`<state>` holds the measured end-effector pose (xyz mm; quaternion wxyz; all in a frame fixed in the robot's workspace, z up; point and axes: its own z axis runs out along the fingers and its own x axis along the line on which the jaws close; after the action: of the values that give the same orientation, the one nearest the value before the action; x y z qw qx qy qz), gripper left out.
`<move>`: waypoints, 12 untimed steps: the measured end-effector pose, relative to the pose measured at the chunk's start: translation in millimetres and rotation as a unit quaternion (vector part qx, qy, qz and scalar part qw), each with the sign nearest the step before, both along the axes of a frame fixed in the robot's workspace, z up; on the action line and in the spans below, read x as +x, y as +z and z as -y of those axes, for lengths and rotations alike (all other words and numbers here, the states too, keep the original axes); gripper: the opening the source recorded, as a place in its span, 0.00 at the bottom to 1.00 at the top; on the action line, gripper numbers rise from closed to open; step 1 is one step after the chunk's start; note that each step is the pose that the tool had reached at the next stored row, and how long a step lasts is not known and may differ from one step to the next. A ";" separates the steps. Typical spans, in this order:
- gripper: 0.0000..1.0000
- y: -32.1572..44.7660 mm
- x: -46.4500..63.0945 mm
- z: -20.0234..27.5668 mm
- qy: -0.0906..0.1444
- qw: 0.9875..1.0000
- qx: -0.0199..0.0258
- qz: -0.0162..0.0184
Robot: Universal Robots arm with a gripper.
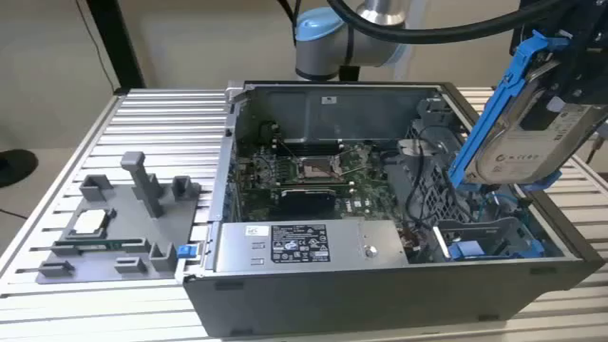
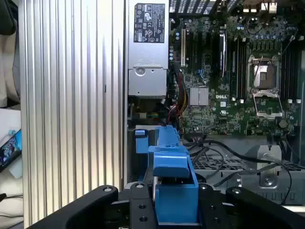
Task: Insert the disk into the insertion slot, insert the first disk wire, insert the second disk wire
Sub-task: 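Insert the disk into the insertion slot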
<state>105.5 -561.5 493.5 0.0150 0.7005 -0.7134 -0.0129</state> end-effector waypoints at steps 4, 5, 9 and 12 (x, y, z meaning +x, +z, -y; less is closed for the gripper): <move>0.00 0.0 0.0 -0.6 0.000 1.000 0.000 0.000; 0.00 0.0 0.0 -0.5 0.000 1.000 0.000 0.000; 0.00 -0.2 0.0 1.2 0.000 1.000 0.000 0.000; 0.00 -0.5 0.0 3.5 0.000 1.000 0.000 0.000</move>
<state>105.5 -565.1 493.1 0.0150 0.7005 -0.7134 -0.0128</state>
